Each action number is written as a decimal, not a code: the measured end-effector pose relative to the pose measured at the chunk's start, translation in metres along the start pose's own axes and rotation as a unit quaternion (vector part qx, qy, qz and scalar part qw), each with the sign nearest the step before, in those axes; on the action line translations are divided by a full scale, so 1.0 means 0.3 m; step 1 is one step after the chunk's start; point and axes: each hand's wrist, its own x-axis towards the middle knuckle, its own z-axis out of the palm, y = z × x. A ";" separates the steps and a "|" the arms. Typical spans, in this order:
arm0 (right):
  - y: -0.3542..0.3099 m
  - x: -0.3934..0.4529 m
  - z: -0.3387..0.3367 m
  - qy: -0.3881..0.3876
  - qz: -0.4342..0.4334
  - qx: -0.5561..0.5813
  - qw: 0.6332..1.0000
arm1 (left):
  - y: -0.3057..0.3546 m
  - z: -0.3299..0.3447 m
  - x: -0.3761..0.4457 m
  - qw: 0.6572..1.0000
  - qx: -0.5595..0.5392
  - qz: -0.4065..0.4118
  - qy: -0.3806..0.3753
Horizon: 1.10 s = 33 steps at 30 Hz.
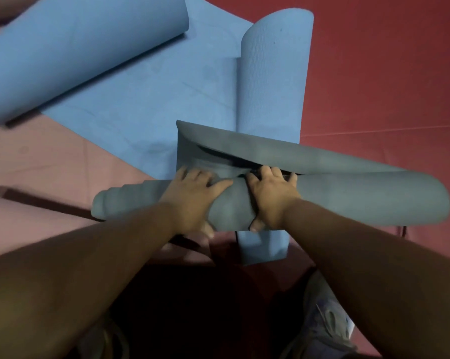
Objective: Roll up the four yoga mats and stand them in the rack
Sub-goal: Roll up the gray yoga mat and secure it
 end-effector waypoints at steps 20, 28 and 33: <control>0.066 0.055 -0.137 0.044 0.004 0.031 0.999 | -0.125 -0.128 0.189 0.971 -0.192 -0.019 -0.143; 0.047 0.032 -0.136 0.112 0.070 -0.049 0.990 | -0.111 -0.141 0.160 0.977 -0.154 -0.022 -0.147; 0.026 0.047 -0.176 0.059 0.119 0.026 0.991 | -0.092 -0.125 0.147 0.981 -0.126 -0.043 -0.138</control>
